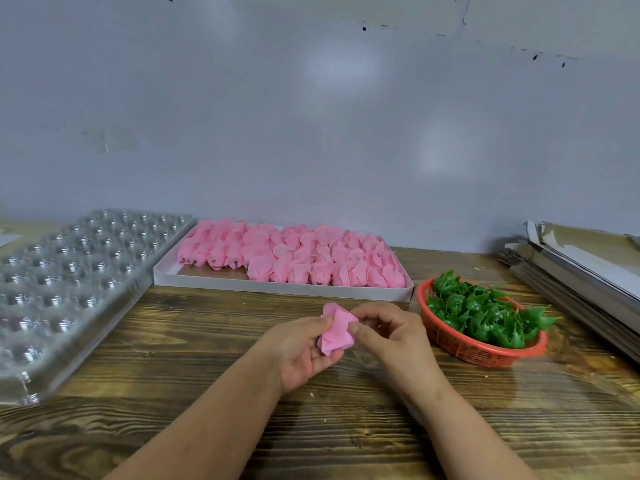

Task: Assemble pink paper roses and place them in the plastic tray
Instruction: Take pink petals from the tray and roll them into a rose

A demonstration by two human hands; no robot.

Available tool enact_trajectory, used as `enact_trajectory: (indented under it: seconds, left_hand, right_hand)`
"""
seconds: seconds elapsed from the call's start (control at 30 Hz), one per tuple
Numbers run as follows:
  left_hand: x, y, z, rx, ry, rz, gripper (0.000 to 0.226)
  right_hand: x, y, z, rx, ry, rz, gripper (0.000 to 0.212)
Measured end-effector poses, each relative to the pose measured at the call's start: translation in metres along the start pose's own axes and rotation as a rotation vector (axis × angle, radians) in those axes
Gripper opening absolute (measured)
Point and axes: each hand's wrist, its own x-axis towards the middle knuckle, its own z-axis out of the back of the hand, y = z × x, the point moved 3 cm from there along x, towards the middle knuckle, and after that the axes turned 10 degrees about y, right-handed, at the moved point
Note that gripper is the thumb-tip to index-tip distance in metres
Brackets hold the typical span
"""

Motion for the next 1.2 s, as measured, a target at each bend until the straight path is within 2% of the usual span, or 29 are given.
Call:
enact_trajectory:
  seconds: [0.2, 0.3, 0.37, 0.47, 0.57, 0.6, 0.7, 0.73, 0.9, 1.03, 1.2]
  left_hand:
    - [-0.002, -0.001, 0.002, 0.078, -0.017, 0.008, 0.022]
    - [-0.003, -0.003, 0.001, 0.11, -0.001, 0.015, 0.034]
    - [-0.004, -0.004, 0.0, 0.128, 0.042, 0.013, 0.048]
    - [-0.006, -0.005, -0.005, 0.218, 0.162, -0.027, 0.08]
    - [-0.009, 0.003, -0.018, 0.363, 0.295, -0.087, 0.098]
    - [-0.01, 0.007, -0.023, 0.385, 0.333, -0.101, 0.093]
    - [-0.01, 0.018, -0.037, 0.448, 0.422, -0.171, 0.052]
    - [-0.009, 0.019, -0.039, 0.44, 0.414, -0.191, 0.049]
    - [-0.005, 0.02, -0.037, 0.295, 0.312, -0.236, 0.045]
    - [-0.002, 0.016, -0.034, 0.186, 0.258, -0.241, 0.041]
    - [0.0, 0.014, -0.03, 0.133, 0.237, -0.232, 0.056]
  right_hand:
    - [-0.002, 0.005, -0.005, -0.065, 0.052, 0.021, 0.027]
    - [-0.002, 0.007, -0.007, -0.126, 0.058, 0.014, 0.025]
    - [0.0, 0.006, -0.005, -0.097, -0.009, -0.011, 0.022]
    - [0.001, -0.002, 0.002, 0.212, -0.172, -0.131, 0.014]
    - [0.001, -0.007, -0.002, 0.536, -0.208, -0.241, 0.016]
    - [0.002, -0.006, -0.006, 0.605, -0.197, -0.259, 0.019]
    - [0.003, -0.003, -0.017, 0.792, -0.176, -0.294, 0.023]
    - [0.003, -0.002, -0.019, 0.843, -0.184, -0.308, 0.022]
    - [0.003, -0.001, -0.022, 0.973, -0.174, -0.372, 0.025]
    - [0.003, -0.006, -0.029, 0.855, -0.122, -0.416, 0.012]
    - [0.001, -0.008, -0.031, 0.825, -0.117, -0.476, 0.02]
